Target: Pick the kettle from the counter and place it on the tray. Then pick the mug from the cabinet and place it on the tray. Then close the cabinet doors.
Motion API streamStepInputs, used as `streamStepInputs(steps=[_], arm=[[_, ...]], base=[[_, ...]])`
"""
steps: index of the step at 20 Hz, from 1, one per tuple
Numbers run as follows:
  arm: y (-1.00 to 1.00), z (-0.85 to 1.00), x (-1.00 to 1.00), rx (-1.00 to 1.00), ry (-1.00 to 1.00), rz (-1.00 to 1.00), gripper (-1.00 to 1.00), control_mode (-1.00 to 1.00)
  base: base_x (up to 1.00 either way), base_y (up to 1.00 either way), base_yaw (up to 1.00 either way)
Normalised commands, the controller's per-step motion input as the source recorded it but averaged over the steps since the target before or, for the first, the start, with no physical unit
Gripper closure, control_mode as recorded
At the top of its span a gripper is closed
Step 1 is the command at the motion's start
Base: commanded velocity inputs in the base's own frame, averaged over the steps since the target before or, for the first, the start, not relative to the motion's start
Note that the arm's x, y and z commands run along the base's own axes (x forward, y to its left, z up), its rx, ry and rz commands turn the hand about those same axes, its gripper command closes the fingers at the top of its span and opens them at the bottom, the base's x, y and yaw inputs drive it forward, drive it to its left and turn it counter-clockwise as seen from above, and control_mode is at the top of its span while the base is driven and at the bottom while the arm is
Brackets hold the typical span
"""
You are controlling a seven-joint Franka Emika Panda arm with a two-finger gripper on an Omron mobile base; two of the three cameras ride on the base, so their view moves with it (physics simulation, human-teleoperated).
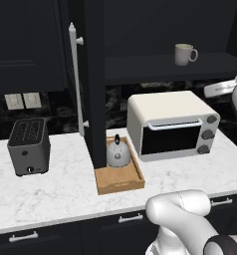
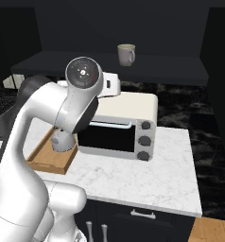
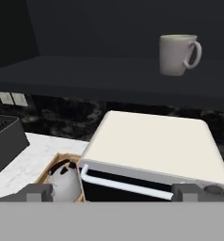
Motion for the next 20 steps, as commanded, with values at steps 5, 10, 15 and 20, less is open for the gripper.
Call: streamStepInputs(steps=[5, 10, 15, 20], arm=[[-0.35, 0.00, 0.28, 0.00, 0.00, 0.00, -1.00, -1.00], [-0.35, 0.00, 0.22, 0.00, 0.00, 0.00, -1.00, -1.00], [-0.23, 0.01, 0.20, 0.00, 0.00, 0.00, -1.00, -1.00], [-0.04, 0.06, 0.32, 0.00, 0.00, 0.00, -1.00, -1.00]], base=[[0.00, 0.00, 0.00], [0.00, 0.00, 0.00], [0.00, 0.00, 0.00], [0.00, 0.00, 0.00]])
